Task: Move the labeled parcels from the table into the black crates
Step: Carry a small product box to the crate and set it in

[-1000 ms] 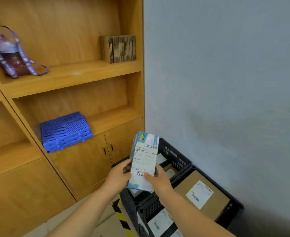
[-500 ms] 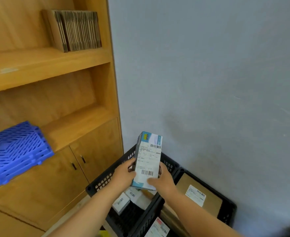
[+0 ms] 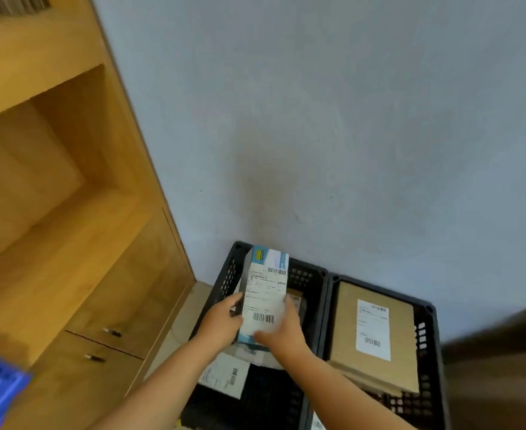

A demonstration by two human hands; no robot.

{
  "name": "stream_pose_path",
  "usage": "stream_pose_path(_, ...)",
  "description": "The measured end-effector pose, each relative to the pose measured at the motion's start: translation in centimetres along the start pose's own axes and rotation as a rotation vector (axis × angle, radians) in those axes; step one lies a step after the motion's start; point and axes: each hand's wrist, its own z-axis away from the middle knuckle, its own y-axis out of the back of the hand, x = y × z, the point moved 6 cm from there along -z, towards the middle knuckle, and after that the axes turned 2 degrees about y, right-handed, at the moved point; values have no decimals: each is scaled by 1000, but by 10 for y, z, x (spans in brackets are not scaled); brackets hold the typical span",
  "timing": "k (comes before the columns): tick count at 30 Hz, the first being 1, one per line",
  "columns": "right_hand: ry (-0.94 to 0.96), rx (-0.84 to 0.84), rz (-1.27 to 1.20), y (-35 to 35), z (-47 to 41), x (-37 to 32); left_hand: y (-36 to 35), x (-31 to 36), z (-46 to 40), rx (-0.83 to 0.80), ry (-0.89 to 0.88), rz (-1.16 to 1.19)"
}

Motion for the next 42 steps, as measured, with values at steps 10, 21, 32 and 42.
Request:
stream_pose_path(10, -270, 31, 208, -18, -28, 68, -51, -56, -64, -238, 117, -28)
stream_pose_path(21, -334, 212, 551, -29, -105, 145, -115, -127, -151, -344, 102, -7)
stream_pose_path(32, -363, 261, 743, -34, -185, 200, -96, -177, -246, -248, -106, -979)
stream_pose_path(42, -353, 88, 999, -54, -203, 231, -102, -201, -260, -361, -88, -1112)
